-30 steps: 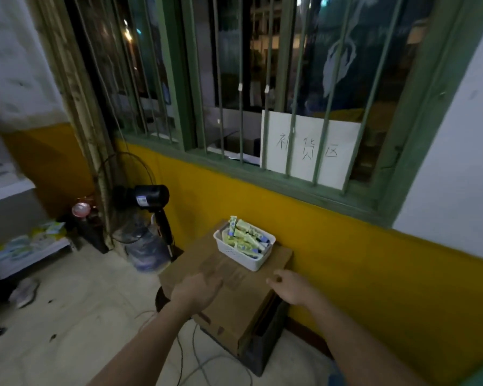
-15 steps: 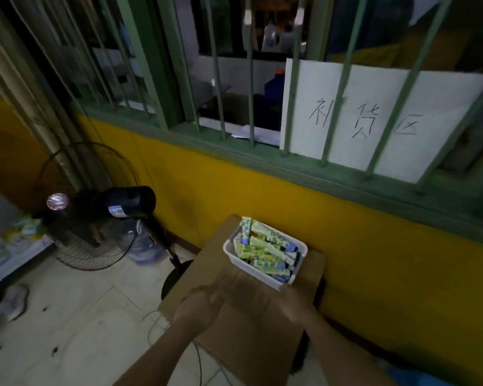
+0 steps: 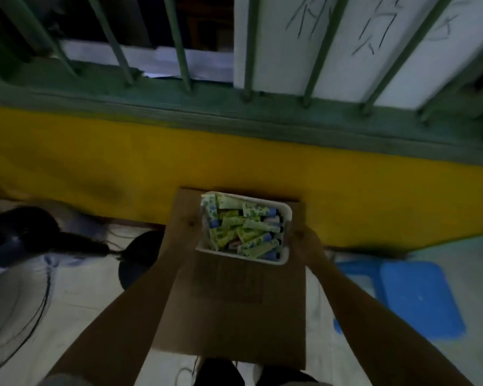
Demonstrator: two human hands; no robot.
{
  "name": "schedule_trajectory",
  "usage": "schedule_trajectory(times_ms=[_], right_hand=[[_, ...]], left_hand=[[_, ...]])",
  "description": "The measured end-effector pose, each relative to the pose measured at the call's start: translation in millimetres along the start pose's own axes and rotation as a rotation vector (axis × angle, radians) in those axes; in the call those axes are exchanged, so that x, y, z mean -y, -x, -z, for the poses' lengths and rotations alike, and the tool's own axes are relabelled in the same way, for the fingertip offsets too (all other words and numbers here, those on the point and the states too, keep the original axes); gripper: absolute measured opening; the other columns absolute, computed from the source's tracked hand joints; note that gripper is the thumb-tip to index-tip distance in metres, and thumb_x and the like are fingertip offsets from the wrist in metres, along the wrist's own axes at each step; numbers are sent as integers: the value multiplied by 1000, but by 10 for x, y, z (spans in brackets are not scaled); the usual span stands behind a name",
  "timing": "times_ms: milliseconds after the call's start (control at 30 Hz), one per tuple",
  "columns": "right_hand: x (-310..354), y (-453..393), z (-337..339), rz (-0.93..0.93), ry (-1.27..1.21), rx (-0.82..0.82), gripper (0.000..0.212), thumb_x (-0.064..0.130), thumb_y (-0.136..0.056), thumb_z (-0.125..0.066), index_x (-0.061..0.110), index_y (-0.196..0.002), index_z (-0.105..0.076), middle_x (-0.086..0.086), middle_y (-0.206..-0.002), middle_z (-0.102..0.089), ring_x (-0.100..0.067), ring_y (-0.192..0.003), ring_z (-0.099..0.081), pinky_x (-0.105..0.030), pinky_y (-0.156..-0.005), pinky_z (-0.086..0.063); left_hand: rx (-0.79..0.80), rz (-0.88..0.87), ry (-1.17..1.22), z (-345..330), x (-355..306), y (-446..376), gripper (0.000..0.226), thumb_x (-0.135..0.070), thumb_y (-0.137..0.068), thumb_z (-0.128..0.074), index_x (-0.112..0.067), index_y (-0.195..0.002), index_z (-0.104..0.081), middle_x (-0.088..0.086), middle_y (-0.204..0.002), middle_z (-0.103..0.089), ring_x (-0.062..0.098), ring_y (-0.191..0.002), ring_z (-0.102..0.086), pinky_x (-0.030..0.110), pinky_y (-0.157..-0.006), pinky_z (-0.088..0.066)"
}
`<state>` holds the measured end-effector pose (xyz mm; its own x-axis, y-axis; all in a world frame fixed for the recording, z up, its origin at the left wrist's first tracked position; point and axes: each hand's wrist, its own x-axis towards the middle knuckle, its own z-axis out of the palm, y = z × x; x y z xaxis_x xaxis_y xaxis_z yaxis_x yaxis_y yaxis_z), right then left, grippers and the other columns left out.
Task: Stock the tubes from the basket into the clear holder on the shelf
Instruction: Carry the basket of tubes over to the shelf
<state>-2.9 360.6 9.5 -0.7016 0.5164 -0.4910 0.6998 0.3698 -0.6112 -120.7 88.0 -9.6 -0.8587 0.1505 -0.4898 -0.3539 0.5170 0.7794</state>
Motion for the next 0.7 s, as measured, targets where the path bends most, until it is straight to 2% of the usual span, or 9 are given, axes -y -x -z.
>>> schedule_trajectory(times_ms=[67, 133, 200, 267, 333, 433, 500, 600, 700], right_hand=[[25, -30, -80, -46, -55, -20, 20, 10, -97, -50, -1, -86, -63, -18, -82, -65, -42, -87, -64, -37, -62, -50], [44, -65, -139, -109, -43, -50, 20, 6, -95, -51, -9, -88, -63, -25, -85, -66, -44, -86, -63, -46, -67, -53], [39, -127, -207, -160, -80, -64, 24, 1, -93, -51, -22, -97, -58, -35, -94, -64, -45, -86, -63, -52, -71, -52], [45, -100, -240, -203, -130, -65, 22, -1, -91, -52, -22, -90, -59, -33, -86, -63, -34, -75, -62, -42, -65, -50], [46, -72, -270, -234, -176, -85, 20, -1, -90, -53, -5, -71, -56, -19, -72, -54, -22, -71, -53, -33, -63, -42], [51, 25, -275, -228, -221, -137, 40, -2, -90, -52, 16, -59, -33, -6, -58, -36, -17, -56, -39, -20, -50, -35], [30, 137, -224, -244, -229, -142, 39, -4, -89, -50, 14, -60, -34, -2, -56, -35, -16, -52, -37, -17, -42, -35], [-53, 370, -45, -253, -253, -137, 30, -3, -90, -49, 7, -62, -47, -6, -58, -41, -16, -57, -43, -20, -47, -37], [-234, 641, 237, -310, -326, -193, 34, 8, -93, -55, 4, -59, -52, -8, -59, -45, -17, -59, -44, -25, -53, -35]], left_hand=[[12, -40, -30, -3, -2, -180, 44, -43, -100, -44, -12, -71, -42, 8, -59, -40, 22, -51, -36, 31, -52, -32], [34, -56, -50, 10, -21, -314, 47, -45, -100, -44, -10, -69, -40, 18, -62, -36, 21, -54, -34, 34, -54, -31], [48, -39, -42, 32, -27, -400, 43, -37, -99, -48, -13, -63, -41, 16, -61, -41, 23, -55, -36, 36, -57, -32], [41, -7, -61, 65, -26, -451, 43, -35, -97, -50, -13, -60, -43, 15, -60, -44, 22, -55, -41, 34, -55, -34], [66, 31, -51, 83, -73, -467, 39, -36, -97, -52, -8, -70, -55, 17, -66, -49, 22, -61, -49, 33, -57, -37], [147, 37, -18, 130, -180, -466, 33, -30, -98, -54, -2, -83, -62, 21, -76, -51, 25, -70, -53, 37, -62, -42], [182, 28, -13, 154, -260, -410, 28, -27, -97, -57, -4, -82, -63, 17, -80, -56, 25, -74, -56, 40, -67, -47], [250, -13, -39, 98, -432, -244, 21, -28, -96, -58, -11, -89, -68, 8, -87, -64, 23, -82, -62, 39, -74, -52], [363, -34, -68, -88, -689, -28, 15, -22, -95, -59, -11, -100, -68, 11, -97, -66, 27, -93, -64, 42, -81, -53]])
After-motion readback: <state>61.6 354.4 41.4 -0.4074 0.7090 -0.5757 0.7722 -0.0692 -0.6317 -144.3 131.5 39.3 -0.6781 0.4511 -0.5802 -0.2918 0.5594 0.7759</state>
